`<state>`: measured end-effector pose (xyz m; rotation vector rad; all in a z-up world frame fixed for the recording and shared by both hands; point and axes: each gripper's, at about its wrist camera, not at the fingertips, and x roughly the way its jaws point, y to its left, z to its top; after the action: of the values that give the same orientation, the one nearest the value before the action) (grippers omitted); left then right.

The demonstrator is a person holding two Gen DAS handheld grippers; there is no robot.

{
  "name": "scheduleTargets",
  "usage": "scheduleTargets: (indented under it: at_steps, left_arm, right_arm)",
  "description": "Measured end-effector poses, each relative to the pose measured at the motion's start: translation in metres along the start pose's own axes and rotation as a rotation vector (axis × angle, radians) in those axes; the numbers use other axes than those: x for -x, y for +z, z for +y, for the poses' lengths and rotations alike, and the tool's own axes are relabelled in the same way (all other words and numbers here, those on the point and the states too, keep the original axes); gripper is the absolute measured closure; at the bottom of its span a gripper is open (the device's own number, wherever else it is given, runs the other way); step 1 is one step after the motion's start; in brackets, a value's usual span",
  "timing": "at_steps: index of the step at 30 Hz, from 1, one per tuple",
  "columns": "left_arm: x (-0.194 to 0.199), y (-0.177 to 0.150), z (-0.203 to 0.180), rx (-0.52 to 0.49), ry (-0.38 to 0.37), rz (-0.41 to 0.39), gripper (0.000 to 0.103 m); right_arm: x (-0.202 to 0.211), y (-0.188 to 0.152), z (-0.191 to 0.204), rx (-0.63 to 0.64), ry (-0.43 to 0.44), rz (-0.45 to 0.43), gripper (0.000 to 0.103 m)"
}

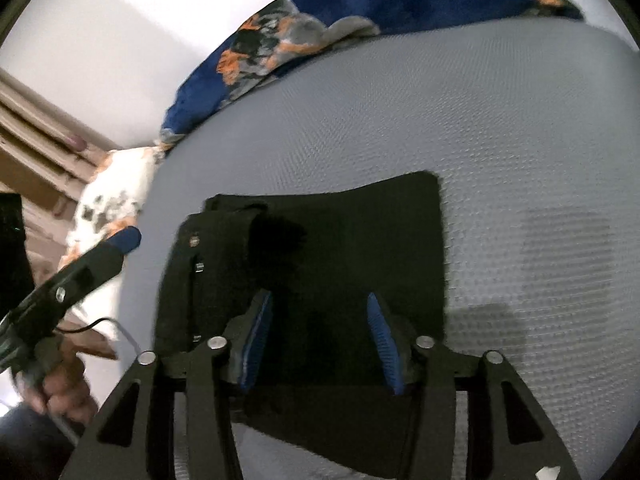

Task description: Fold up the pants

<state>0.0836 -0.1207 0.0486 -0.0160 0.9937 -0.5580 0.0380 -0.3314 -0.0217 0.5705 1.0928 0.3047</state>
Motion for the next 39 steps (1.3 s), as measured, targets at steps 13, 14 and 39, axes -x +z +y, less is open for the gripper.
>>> scheduleTargets:
  at_steps: [13, 14, 39]
  left_arm:
    - [0.012, -0.065, 0.126, 0.226, 0.305, 0.097, 0.025]
    - [0.011, -0.068, 0.129, 0.232, 0.313, 0.102, 0.025]
    - [-0.051, -0.071, 0.095, 0.177, 0.293, 0.185, 0.025]
  right_arm:
    - [-0.068, 0.024, 0.010, 0.011, 0.155, 0.073, 0.033]
    - [-0.072, 0.028, 0.012, 0.002, 0.149, 0.064, 0.051]
    - [0.002, -0.003, -0.023, -0.026, -0.218, -0.026, 0.067]
